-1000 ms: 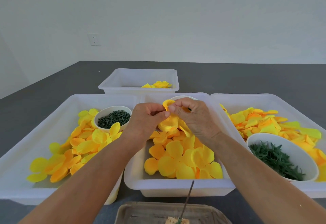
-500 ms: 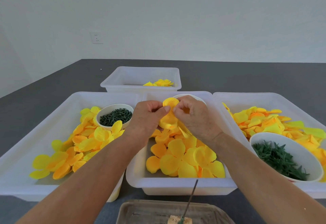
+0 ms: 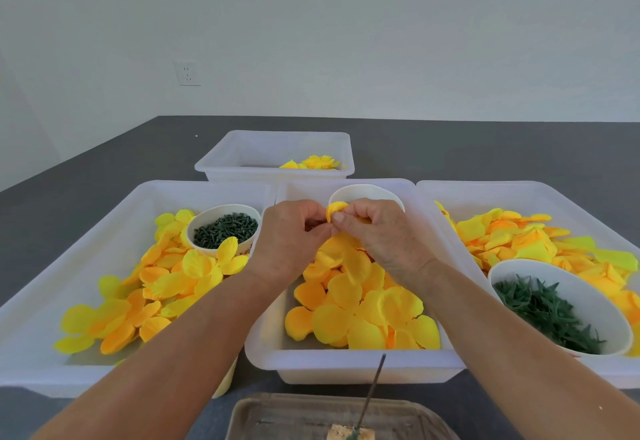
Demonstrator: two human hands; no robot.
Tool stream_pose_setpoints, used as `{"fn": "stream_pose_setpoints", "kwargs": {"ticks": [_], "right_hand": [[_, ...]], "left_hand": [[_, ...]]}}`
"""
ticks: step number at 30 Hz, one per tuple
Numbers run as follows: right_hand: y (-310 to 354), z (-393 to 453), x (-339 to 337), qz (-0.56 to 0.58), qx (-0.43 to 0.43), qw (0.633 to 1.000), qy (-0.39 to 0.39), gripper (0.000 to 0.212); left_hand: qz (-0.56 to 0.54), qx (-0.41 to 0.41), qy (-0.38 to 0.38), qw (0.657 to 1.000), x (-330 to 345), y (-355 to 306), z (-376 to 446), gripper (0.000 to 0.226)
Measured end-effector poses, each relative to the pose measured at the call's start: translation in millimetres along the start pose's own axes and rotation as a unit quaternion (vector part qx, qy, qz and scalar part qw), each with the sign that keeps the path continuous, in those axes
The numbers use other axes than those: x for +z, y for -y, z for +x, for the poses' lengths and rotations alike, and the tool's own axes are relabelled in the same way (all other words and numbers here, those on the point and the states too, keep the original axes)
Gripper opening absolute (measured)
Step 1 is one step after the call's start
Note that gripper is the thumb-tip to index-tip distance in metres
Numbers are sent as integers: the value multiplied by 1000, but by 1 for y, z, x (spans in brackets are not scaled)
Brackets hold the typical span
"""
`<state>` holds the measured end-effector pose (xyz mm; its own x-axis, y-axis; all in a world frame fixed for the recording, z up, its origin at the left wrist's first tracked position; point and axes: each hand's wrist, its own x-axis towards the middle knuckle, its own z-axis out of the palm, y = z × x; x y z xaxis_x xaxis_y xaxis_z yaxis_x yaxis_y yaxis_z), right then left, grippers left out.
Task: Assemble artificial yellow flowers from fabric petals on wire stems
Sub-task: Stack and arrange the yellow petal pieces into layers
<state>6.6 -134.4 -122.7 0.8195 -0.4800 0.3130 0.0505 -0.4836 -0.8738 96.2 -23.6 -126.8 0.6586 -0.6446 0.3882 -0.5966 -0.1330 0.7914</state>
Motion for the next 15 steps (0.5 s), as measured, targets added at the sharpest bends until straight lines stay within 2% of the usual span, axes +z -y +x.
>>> {"fn": "stream_pose_setpoints", "kwargs": {"ticks": [3, 7, 8, 12, 15], "right_hand": [[-1, 1, 1, -73, -24, 997, -5, 21], [-3, 4, -2, -116, -32, 992, -35, 8], [-3, 5, -2, -103, -23, 993, -44, 3], [-3, 5, -2, 44, 25, 997, -63, 8], [-2, 4, -3, 62, 8, 996, -68, 4]], "left_hand": [[-71, -42, -3, 997, -1, 0, 1, 2], [-129, -91, -55, 986, -1, 2, 3, 15], [-130, -96, -69, 984, -1, 2, 3, 14], [-108, -112, -109, 982, -3, 2, 4, 5], [-82, -100, -101, 986, -5, -1, 2, 30]]}}
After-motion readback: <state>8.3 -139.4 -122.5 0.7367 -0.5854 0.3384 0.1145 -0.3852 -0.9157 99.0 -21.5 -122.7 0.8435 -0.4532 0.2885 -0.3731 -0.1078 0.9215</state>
